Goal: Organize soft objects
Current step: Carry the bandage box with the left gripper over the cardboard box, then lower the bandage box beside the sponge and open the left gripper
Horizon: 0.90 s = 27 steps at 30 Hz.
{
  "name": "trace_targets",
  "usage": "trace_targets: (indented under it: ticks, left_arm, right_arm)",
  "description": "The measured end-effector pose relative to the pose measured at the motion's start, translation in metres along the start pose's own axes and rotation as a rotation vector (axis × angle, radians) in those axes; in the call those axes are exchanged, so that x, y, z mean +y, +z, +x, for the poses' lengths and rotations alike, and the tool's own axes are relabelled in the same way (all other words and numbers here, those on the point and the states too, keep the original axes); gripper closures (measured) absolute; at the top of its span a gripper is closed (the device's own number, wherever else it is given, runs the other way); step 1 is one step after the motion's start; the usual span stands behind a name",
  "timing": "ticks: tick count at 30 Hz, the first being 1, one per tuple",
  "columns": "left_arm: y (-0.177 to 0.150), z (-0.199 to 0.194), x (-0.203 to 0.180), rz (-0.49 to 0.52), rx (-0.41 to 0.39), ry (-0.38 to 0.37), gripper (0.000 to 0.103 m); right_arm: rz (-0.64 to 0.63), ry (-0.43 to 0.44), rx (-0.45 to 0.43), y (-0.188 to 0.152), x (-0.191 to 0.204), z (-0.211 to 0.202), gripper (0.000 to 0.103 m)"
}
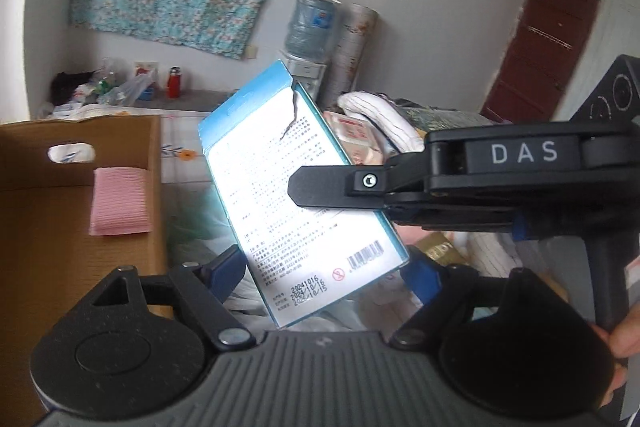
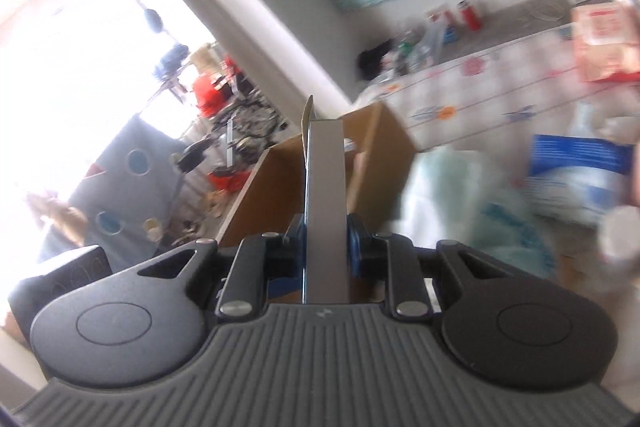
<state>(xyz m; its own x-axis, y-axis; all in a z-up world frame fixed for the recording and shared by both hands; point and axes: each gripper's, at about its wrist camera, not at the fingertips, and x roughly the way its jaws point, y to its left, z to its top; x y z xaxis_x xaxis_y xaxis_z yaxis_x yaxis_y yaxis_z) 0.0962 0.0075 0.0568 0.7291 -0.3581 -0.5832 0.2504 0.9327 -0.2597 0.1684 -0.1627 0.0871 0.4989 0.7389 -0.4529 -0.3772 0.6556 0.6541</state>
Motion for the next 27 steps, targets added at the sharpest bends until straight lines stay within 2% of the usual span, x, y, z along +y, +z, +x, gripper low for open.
trace_targets:
  ticks: [4, 9, 14, 17, 18, 19, 21, 27]
  left_arm:
    - [0.023, -0.003, 0.053, -0.051, 0.034, 0.104, 0.018]
    - [0.049, 0.01, 0.129, -0.145, 0.115, 0.195, 0.018]
    - [0.068, 0.033, 0.19, -0.202, 0.175, 0.283, 0.02]
    - [0.075, 0.055, 0.219, -0.189, 0.227, 0.353, 0.023]
    - [0.076, 0.064, 0.228, -0.195, 0.25, 0.379, 0.023]
    - [0.076, 0.072, 0.236, -0.198, 0.274, 0.393, 0.024]
    - [0.069, 0.081, 0.25, -0.208, 0.321, 0.42, 0.027]
    - [0.056, 0.096, 0.259, -0.187, 0.386, 0.425, 0.029]
  right_arm:
    - [0.03, 0.069, 0.1, 0.027, 0.025, 0.068, 0.083]
    - [0.083, 0.086, 0.216, 0.04, 0.049, 0.162, 0.084]
    - [0.106, 0.059, 0.268, 0.051, 0.058, 0.238, 0.084]
    - [0.096, -0.002, 0.292, 0.057, 0.058, 0.277, 0.079]
    - [0.086, -0.037, 0.302, 0.059, 0.053, 0.29, 0.072]
    - [0.076, -0.075, 0.309, 0.059, 0.052, 0.296, 0.066]
    - [0.053, -0.109, 0.312, 0.056, 0.048, 0.3, 0.064]
    - [-0.008, -0.066, 0.241, 0.058, 0.035, 0.255, 0.062]
